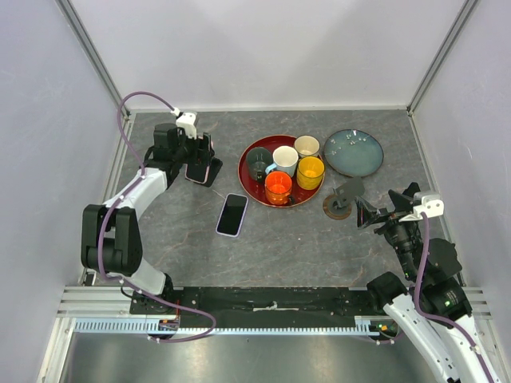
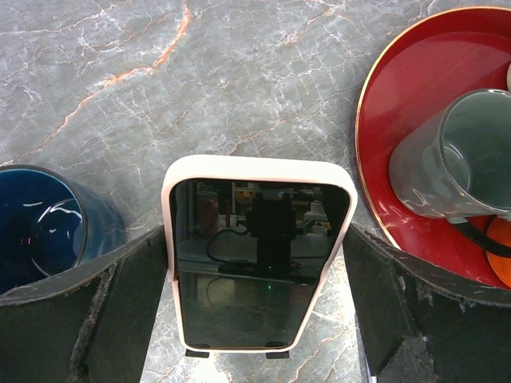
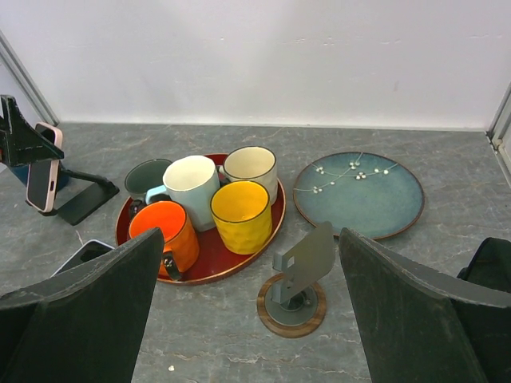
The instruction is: Remove the phone from the phone stand
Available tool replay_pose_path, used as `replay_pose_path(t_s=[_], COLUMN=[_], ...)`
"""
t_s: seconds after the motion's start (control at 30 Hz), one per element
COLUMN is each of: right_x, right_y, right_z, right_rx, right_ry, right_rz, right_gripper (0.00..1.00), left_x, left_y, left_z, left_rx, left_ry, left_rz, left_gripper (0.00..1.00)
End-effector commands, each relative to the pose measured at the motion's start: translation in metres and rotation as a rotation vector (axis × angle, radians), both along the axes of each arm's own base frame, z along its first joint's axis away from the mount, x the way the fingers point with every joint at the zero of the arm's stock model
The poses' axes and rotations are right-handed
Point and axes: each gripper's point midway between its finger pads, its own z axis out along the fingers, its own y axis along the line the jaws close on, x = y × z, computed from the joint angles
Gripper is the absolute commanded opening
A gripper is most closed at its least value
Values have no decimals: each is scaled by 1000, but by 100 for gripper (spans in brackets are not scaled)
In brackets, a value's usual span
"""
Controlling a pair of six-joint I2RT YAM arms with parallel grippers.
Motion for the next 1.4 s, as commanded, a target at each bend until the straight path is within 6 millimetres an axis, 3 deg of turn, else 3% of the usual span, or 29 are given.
replay_pose_path(t_s=[0.0, 0.93, 1.2, 1.37], right_x=[-2, -3, -2, -2], right_y=[1, -1, -1, -1], right_z=[9, 9, 8, 7], right_rx=[8, 9, 8, 6], right_ry=[-41, -44, -41, -38], right_rz=[8, 3, 3, 1], right_gripper=[98, 98, 98, 98], left_x=[9, 5, 4, 3], left_y=[-1, 5, 4, 6], left_z=[11, -1, 3, 13], left_rx=[12, 120, 137, 130], left_ry=[-29, 17, 8, -10], left_rz=[-22, 61, 76, 94], left_gripper=[93, 91, 92, 86])
